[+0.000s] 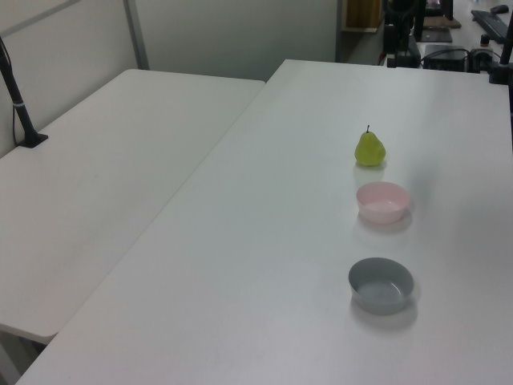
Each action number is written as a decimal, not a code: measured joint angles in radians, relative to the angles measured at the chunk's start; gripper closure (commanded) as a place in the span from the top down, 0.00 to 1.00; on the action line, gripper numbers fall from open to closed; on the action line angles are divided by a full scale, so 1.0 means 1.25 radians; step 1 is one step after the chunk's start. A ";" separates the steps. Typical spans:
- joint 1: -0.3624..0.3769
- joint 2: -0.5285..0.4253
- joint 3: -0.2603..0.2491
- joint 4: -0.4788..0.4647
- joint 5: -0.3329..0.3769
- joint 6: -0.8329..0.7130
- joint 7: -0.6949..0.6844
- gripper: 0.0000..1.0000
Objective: Place the pear in the bowl
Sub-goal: 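Move the open gripper down over the yellow-green pear, then close the gripper around the pear's body, then lift the held pear up off the table, then carry the pear over the pink bowl, then lower the pear into the pink bowl and open the gripper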
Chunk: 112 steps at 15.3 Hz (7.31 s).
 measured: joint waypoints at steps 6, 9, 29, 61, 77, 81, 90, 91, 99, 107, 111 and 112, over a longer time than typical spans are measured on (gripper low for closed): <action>-0.004 0.000 -0.006 0.003 0.000 0.000 0.000 1.00; -0.005 0.003 -0.006 0.015 0.000 0.000 -0.003 1.00; 0.017 0.210 0.006 0.020 0.006 0.071 -0.126 1.00; 0.033 0.268 0.005 0.043 -0.048 0.063 -0.165 0.24; 0.181 0.176 0.011 0.079 0.007 -0.047 -0.165 0.24; 0.239 0.167 0.012 0.079 0.032 -0.066 -0.136 0.24; 0.278 0.183 0.012 0.036 0.032 -0.103 -0.130 0.24; 0.281 0.193 0.012 0.033 0.032 -0.103 -0.130 0.24; 0.298 0.286 0.012 0.028 0.032 -0.098 -0.130 0.25; 0.303 0.322 0.012 0.005 0.026 -0.077 -0.130 0.78; 0.303 0.322 0.012 0.005 0.026 -0.075 -0.120 1.00; 0.303 0.322 0.012 0.005 0.026 -0.075 -0.116 1.00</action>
